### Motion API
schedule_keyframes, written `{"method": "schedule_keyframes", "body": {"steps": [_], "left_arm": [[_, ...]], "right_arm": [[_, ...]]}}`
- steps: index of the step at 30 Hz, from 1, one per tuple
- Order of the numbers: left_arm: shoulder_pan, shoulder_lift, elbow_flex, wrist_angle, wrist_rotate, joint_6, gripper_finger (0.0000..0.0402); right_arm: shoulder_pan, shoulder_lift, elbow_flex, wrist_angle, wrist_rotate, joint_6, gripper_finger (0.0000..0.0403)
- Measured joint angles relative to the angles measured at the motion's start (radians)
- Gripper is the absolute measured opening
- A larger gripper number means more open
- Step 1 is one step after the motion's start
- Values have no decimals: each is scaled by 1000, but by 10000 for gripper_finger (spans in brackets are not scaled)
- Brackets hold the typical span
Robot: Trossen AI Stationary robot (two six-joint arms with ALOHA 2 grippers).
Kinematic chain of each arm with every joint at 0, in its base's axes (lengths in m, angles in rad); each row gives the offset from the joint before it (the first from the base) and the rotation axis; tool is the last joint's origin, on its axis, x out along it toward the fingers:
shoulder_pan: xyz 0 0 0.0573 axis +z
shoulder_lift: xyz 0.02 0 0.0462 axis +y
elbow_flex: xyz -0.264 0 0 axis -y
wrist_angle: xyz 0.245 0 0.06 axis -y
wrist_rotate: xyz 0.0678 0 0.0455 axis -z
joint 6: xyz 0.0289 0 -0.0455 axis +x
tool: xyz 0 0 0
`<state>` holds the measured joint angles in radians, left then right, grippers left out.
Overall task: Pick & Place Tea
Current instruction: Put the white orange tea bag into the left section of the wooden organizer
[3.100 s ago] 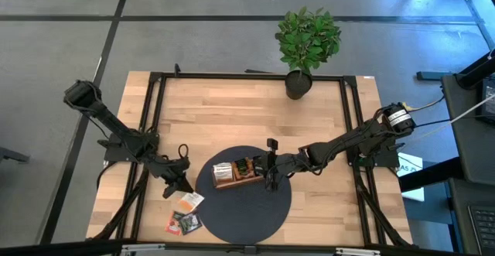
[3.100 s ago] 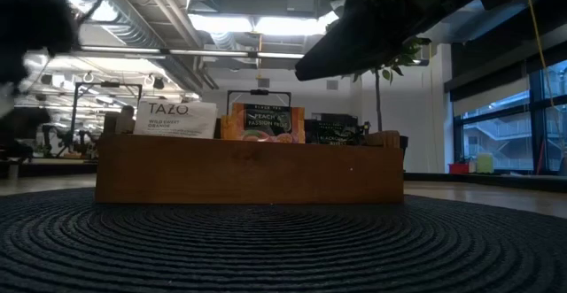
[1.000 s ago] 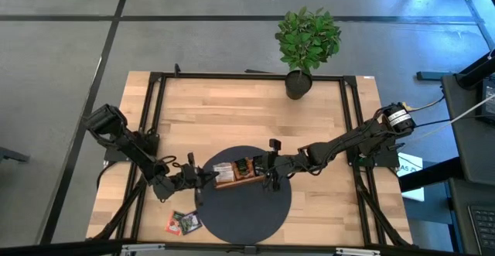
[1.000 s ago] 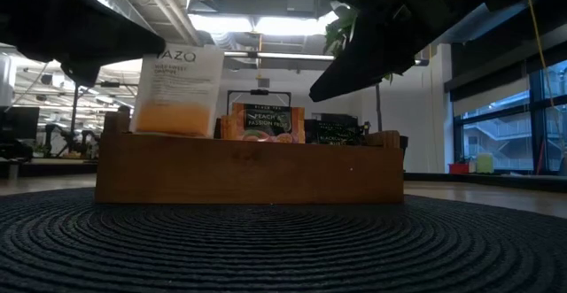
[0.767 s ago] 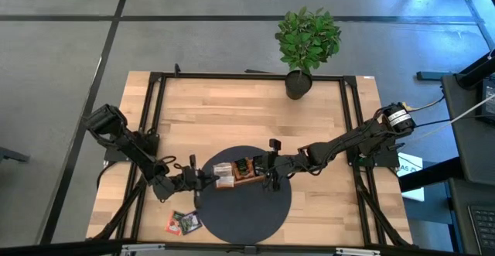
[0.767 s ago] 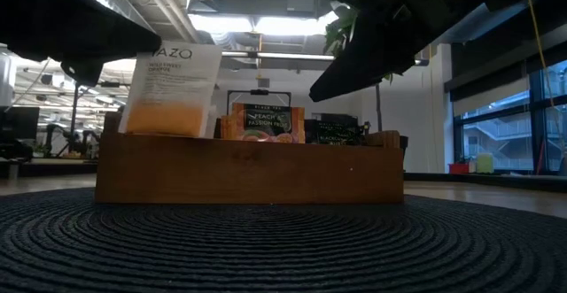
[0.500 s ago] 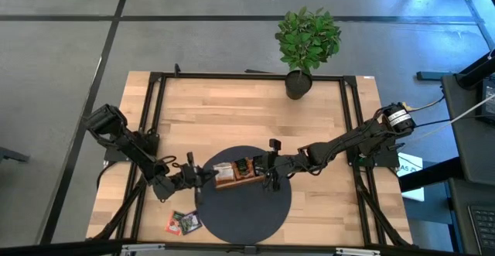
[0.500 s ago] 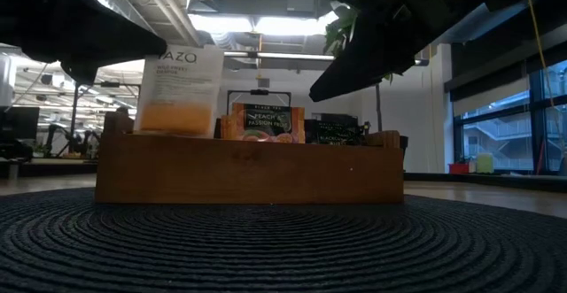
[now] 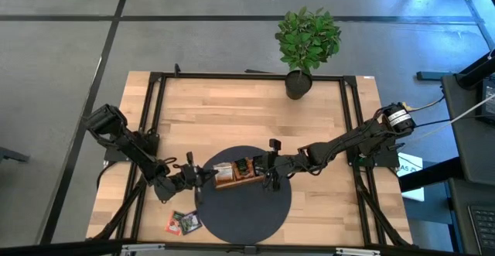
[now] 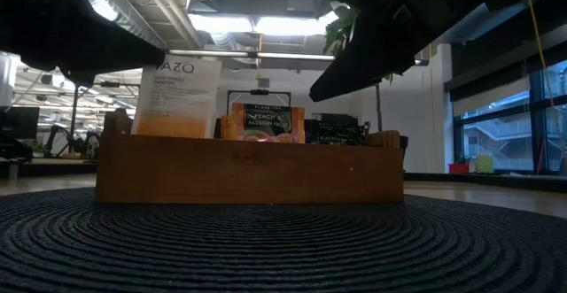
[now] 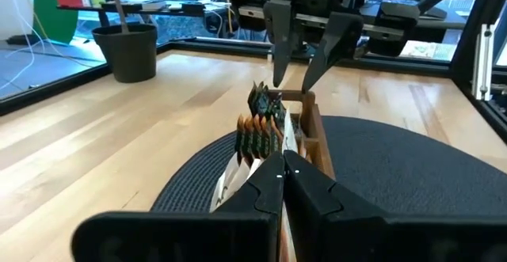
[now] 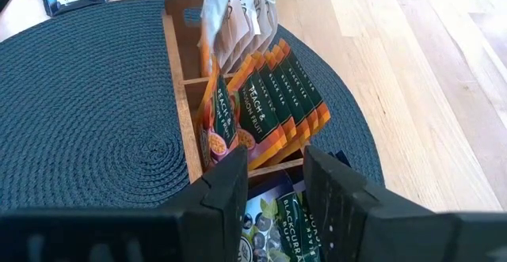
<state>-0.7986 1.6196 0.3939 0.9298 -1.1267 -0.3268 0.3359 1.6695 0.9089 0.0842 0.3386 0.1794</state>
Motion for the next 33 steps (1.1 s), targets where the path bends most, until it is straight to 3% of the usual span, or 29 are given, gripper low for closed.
{"method": "schedule_keyframes", "body": {"steps": [11, 23, 28, 33], "left_arm": [[0, 0, 0, -4, 0, 0, 9], [2, 0, 0, -9, -18, -26, 54], [7, 0, 0, 66, -50, 76, 67], [70, -35, 3, 150, 131, 216, 66]], "right_arm": [[0, 0, 0, 0, 0, 0, 126], [0, 0, 0, 0, 0, 1, 127], [0, 0, 0, 0, 0, 0, 127], [0, 0, 0, 0, 0, 0, 127]]}}
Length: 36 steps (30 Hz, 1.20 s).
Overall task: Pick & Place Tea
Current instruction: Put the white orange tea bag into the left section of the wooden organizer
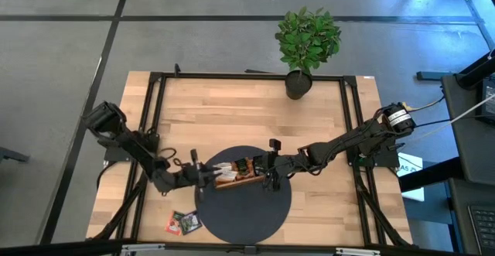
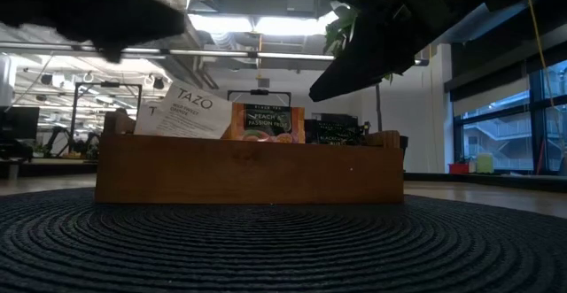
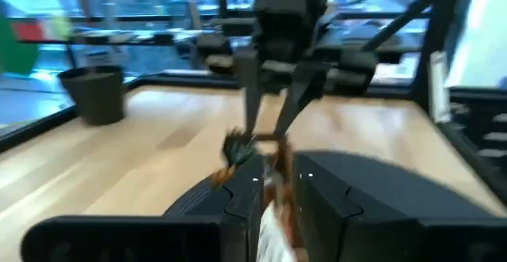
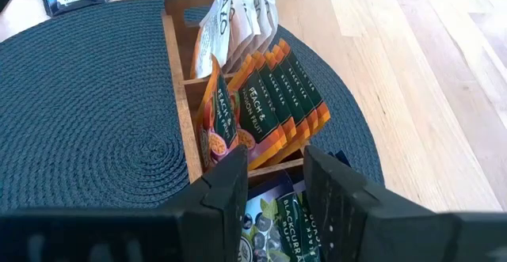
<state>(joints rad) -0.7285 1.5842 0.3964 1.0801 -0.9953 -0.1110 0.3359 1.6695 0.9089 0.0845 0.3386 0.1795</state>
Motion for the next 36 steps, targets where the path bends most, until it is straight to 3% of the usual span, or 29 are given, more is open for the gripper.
{"method": "schedule_keyframes", "body": {"steps": [5, 9, 13, 19, 26, 36], "left_arm": [[129, -94, 50, -167, 279, -3, 66], [245, -156, 179, -567, 523, -84, 68], [337, -124, 400, -1019, 733, -149, 65], [417, 2, 677, -1520, 836, -156, 66], [451, 77, 753, -1577, 934, -134, 66], [456, 88, 753, -1633, 949, -173, 68]], "right_arm": [[0, 0, 0, 4, 0, 2, 127], [0, 0, 0, 3, 0, 3, 127], [0, 0, 0, 2, 0, 2, 127], [0, 0, 0, 1, 0, 0, 126], [0, 0, 0, -13, 0, 0, 126], [0, 0, 0, -18, -1, 0, 126]]}}
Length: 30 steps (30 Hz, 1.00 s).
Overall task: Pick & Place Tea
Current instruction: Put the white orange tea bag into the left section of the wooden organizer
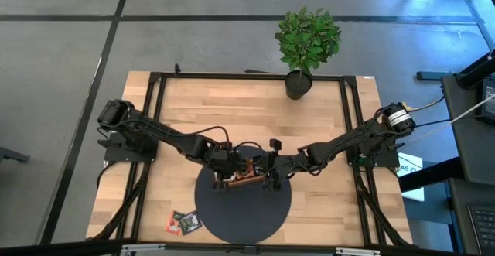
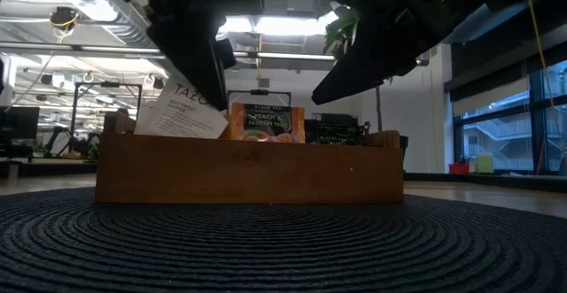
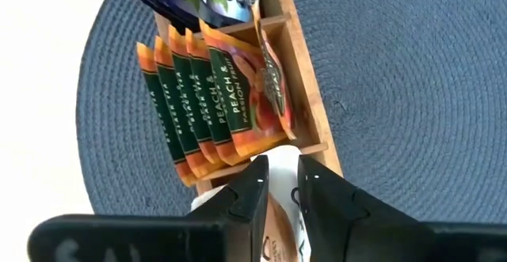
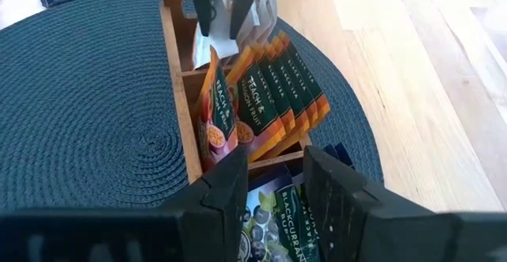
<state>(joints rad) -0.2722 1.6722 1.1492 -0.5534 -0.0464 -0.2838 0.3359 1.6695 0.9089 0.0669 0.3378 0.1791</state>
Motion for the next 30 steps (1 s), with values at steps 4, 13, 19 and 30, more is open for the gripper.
{"method": "schedule_keyframes", "body": {"steps": [4, 13, 19, 30], "left_arm": [[-2, 0, 0, 0, 6, 4, 67], [-1, -1, 0, 5, 15, 24, 66], [-1, -6, -1, 10, 13, -26, 64], [17, -6, 9, -4, 15, -111, 61]], "right_arm": [[0, 0, 0, 0, 0, 0, 126], [0, 0, 0, 1, 0, 0, 126], [0, 0, 0, 1, 0, 0, 126], [0, 0, 0, 2, 0, 0, 126]]}}
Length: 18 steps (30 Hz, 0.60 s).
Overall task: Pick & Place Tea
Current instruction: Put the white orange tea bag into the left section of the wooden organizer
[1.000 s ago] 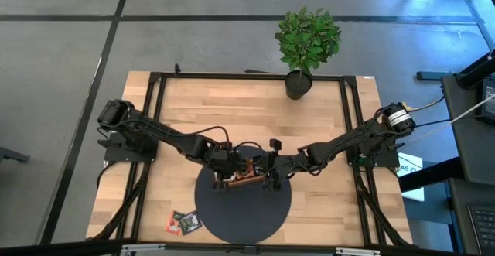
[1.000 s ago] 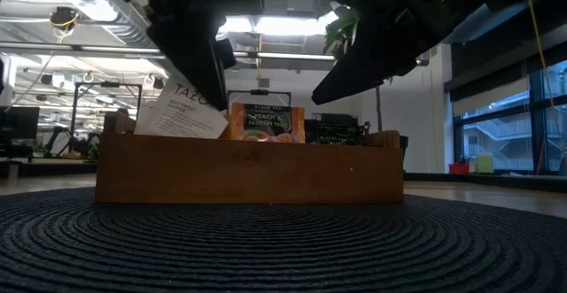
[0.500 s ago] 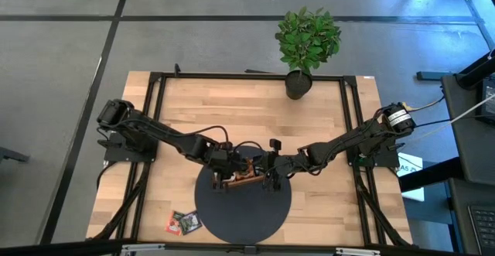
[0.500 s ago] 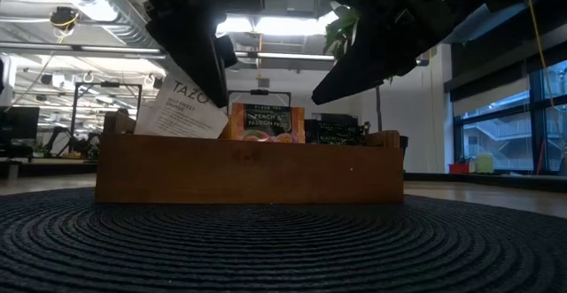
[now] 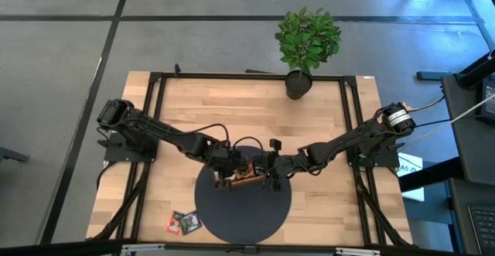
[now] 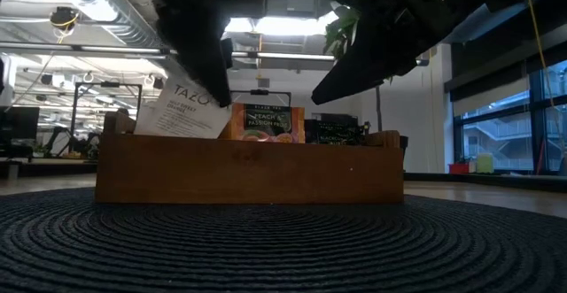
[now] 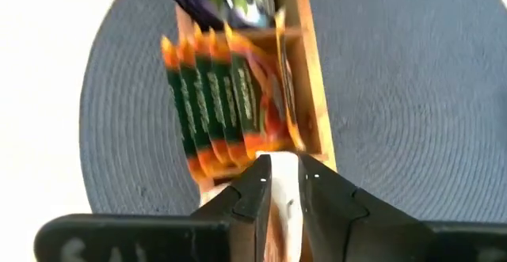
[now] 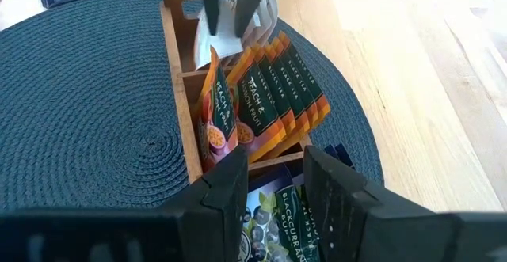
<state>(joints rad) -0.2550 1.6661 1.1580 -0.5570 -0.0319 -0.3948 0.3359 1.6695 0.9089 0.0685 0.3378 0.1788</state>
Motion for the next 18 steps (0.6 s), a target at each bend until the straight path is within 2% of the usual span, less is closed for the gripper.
{"method": "schedule_keyframes", "body": {"steps": [18], "left_arm": [[0, 0, 21, -68, -15, -14, 63]], "right_arm": [[0, 0, 0, 0, 0, 1, 126]]}}
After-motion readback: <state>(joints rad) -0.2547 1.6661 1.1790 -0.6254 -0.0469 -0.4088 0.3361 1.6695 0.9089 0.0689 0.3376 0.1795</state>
